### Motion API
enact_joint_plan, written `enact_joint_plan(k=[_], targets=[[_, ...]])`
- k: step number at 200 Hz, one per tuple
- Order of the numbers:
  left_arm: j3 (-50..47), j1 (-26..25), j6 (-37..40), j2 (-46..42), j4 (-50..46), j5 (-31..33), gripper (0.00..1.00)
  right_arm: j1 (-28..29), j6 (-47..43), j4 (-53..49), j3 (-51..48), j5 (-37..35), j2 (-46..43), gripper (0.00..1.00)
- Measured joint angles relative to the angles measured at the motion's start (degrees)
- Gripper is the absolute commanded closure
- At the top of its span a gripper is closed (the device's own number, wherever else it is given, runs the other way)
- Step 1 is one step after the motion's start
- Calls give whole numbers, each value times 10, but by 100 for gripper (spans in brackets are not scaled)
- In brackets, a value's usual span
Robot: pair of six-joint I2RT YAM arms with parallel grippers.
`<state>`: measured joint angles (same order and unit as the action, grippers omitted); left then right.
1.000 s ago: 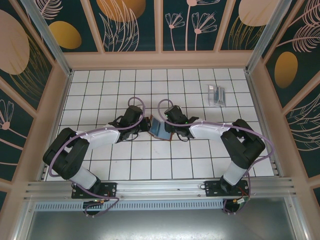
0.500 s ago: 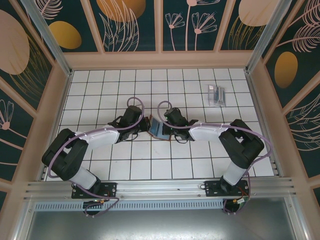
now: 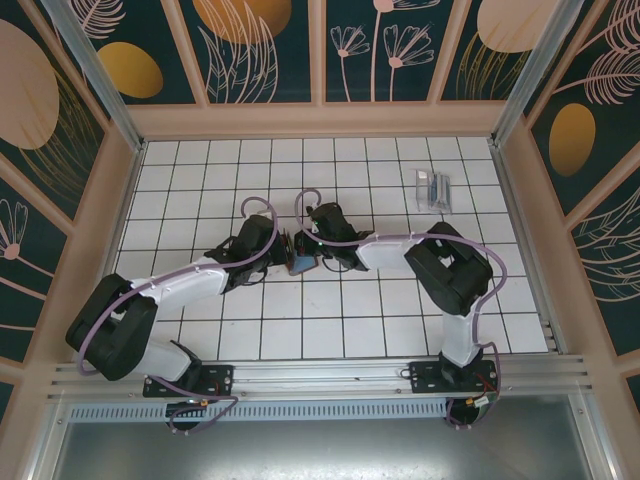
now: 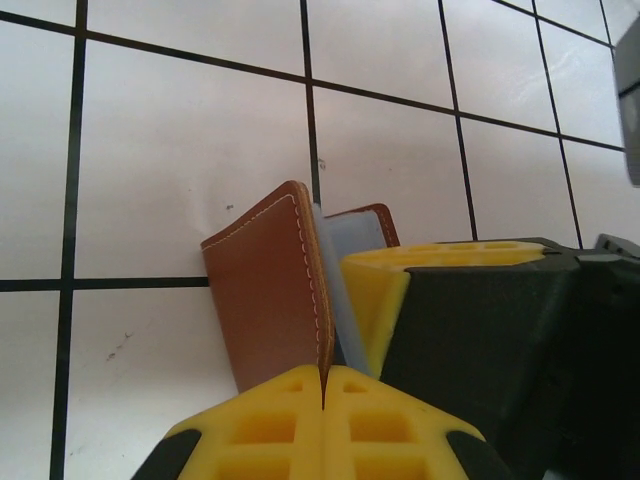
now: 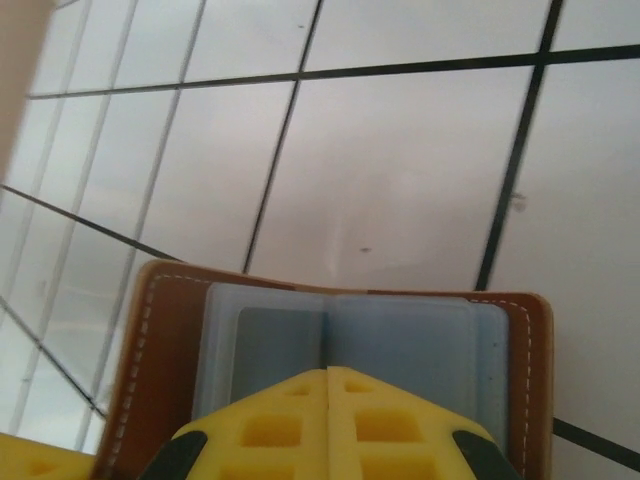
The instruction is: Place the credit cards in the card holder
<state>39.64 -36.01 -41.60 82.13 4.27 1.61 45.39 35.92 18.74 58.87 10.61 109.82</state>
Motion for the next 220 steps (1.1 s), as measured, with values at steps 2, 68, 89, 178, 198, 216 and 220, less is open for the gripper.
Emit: enact_joint_plan(k=[2, 68, 89, 178, 198, 216, 220], targets=[[0, 0, 0, 0, 0, 0, 93, -1, 3, 4, -2, 2, 0, 100], [72, -1, 5, 128, 71, -86, 76, -82, 76, 137, -136, 90, -14, 100], [76, -1, 4, 146, 85, -105, 70, -101, 82, 163, -175, 105, -36, 100], [77, -3, -3, 177, 119, -144, 34, -137, 83, 181, -225, 125, -93, 100], [76, -3, -9, 179, 123, -143, 36, -137, 84, 184, -226, 127, -93, 100], [69, -3, -19, 179, 134, -140, 42, -137, 86, 184, -225, 127, -93, 100], [67, -3, -19, 179, 135, -140, 44, -137, 88, 184, -224, 127, -93, 100]])
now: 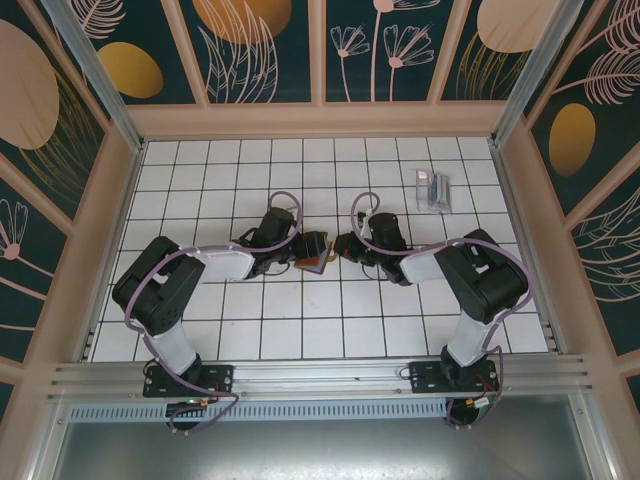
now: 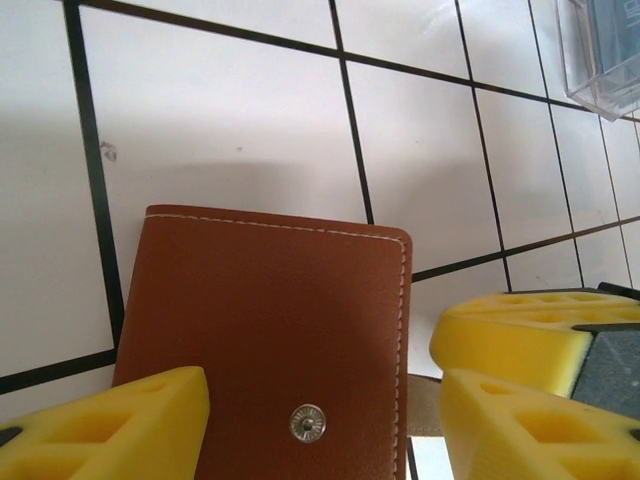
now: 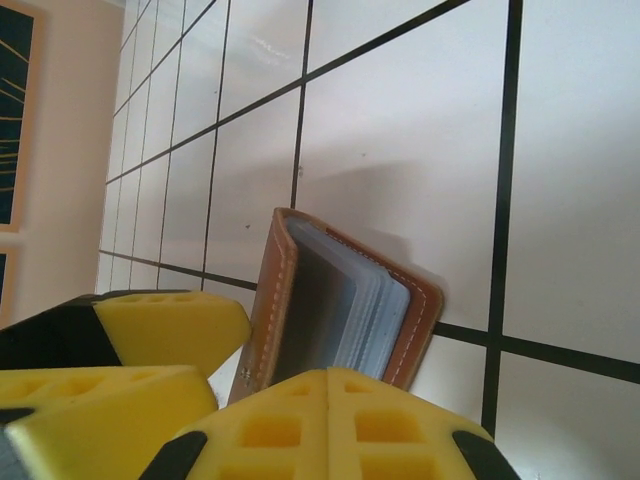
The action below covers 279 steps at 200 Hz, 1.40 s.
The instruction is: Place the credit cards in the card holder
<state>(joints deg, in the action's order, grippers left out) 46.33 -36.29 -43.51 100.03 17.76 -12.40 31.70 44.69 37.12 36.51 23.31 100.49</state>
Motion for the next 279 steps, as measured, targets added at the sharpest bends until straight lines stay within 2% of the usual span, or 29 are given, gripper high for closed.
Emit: enact_joint_plan(k=[59, 113, 158, 241, 261, 279], targets=[[-42, 0, -31, -23, 11, 12, 61, 3, 7, 0, 47, -19, 13, 100], [-45, 0, -44, -23, 16, 14, 55, 35, 2, 0, 108, -34, 72, 100], [-33, 0, -42, -10, 4, 37, 51, 44, -11, -1, 128, -49, 83, 100], [-5, 0, -34, 15, -3, 58, 50, 39, -40, -14, 130, -57, 83, 100], [-15, 4, -33, -3, -9, 58, 53, 39, -41, -13, 130, -56, 83, 100], [-54, 26, -40, -44, 2, 28, 57, 41, -43, -13, 130, -57, 85, 100]])
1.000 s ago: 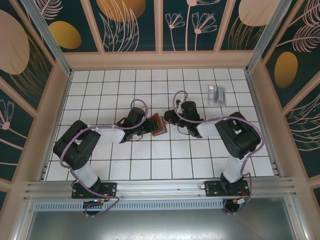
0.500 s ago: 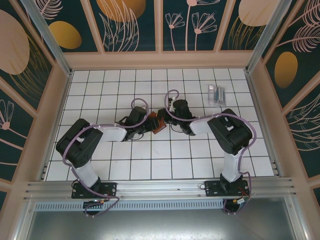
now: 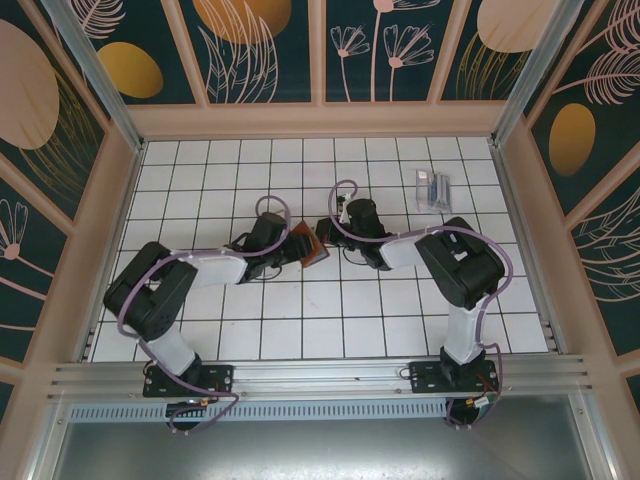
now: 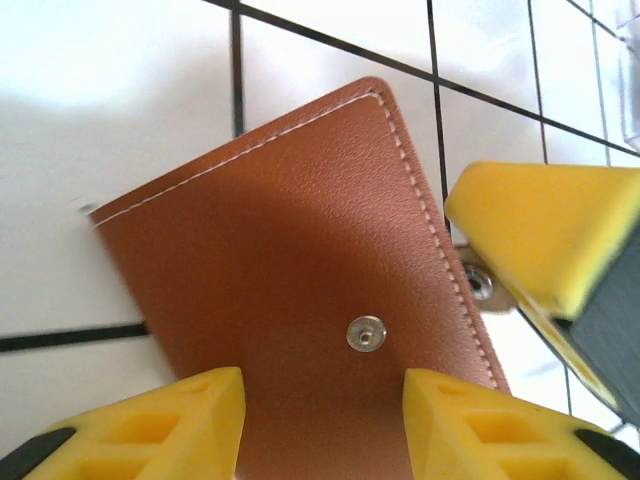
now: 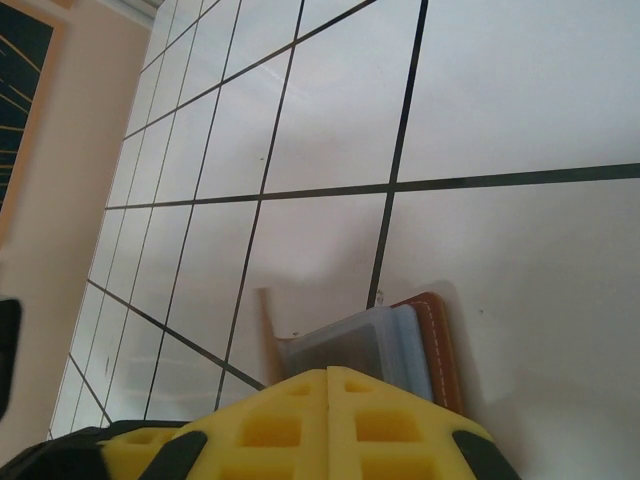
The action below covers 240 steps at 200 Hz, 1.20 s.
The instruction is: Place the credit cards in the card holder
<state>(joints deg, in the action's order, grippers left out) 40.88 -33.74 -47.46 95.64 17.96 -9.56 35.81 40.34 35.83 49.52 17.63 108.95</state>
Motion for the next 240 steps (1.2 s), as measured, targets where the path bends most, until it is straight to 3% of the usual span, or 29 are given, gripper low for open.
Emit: enact_joint_plan(k=[28, 52, 65, 76, 85, 187, 240], targets=[[-40, 46, -14, -38, 13, -39, 65, 9, -11, 0, 0, -2, 5, 100], [-43, 54, -14, -46, 12, -40, 69, 14, -21, 0, 0, -7, 6, 100], [-43, 53, -9, -47, 12, -39, 64, 14, -24, 0, 0, -10, 6, 100], [-43, 53, -3, -47, 12, -38, 53, 14, -25, 0, 0, -11, 6, 100], [-43, 53, 6, -46, 16, -37, 52, 14, -25, 0, 0, -11, 6, 100], [18, 50, 65, 48, 0, 38, 48, 9, -25, -1, 9, 18, 6, 100], [32, 37, 72, 56, -15, 72, 48, 9, -32, -3, 9, 20, 6, 100]])
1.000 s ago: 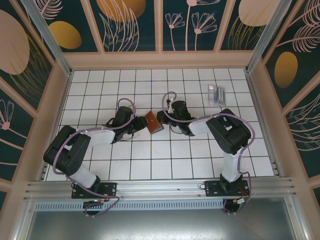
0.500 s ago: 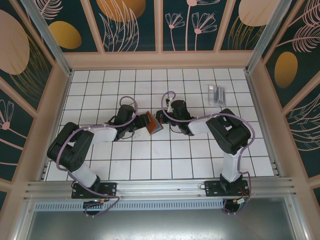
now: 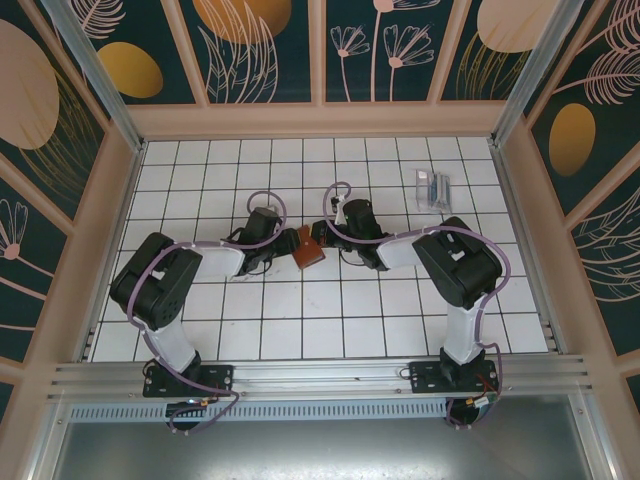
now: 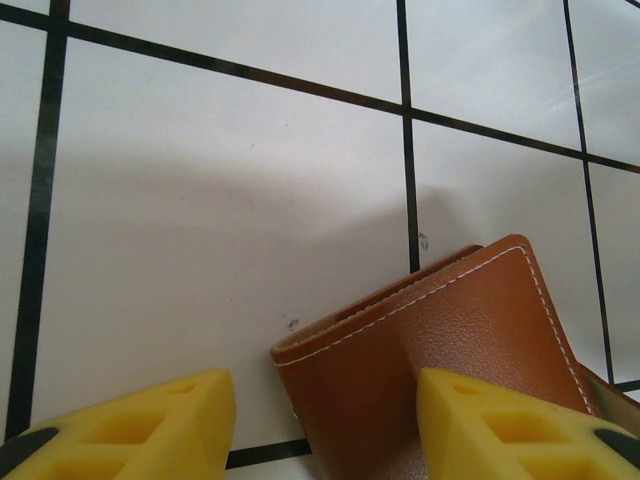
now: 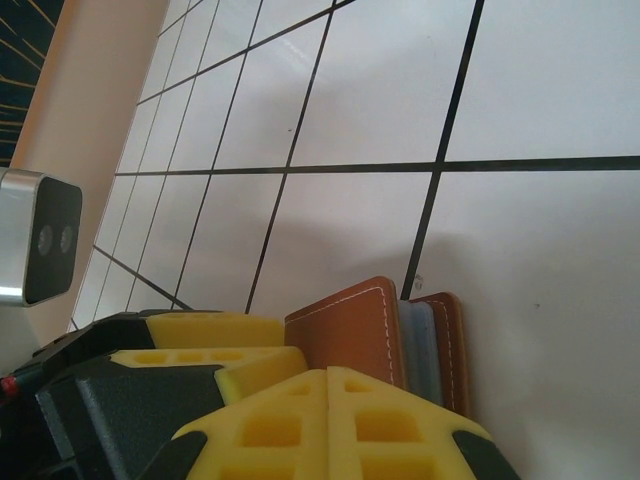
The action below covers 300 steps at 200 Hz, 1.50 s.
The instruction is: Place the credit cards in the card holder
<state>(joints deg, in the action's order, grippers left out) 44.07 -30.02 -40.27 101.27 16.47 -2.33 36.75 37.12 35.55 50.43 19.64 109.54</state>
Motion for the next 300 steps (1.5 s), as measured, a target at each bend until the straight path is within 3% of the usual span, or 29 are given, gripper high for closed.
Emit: enact_joint_plan(k=[102, 164, 192, 300], targets=[[-2, 0, -12, 0, 4, -4, 51, 29, -27, -20, 19, -38, 22, 100], [-23, 6, -42, 3, 45, -37, 74, 35, -23, -13, 21, -56, 41, 100], [-33, 7, -63, 4, 68, -52, 80, 43, -21, -4, 24, -69, 45, 100], [-45, 9, -80, 4, 88, -62, 84, 50, -59, 15, 24, -104, 53, 100]])
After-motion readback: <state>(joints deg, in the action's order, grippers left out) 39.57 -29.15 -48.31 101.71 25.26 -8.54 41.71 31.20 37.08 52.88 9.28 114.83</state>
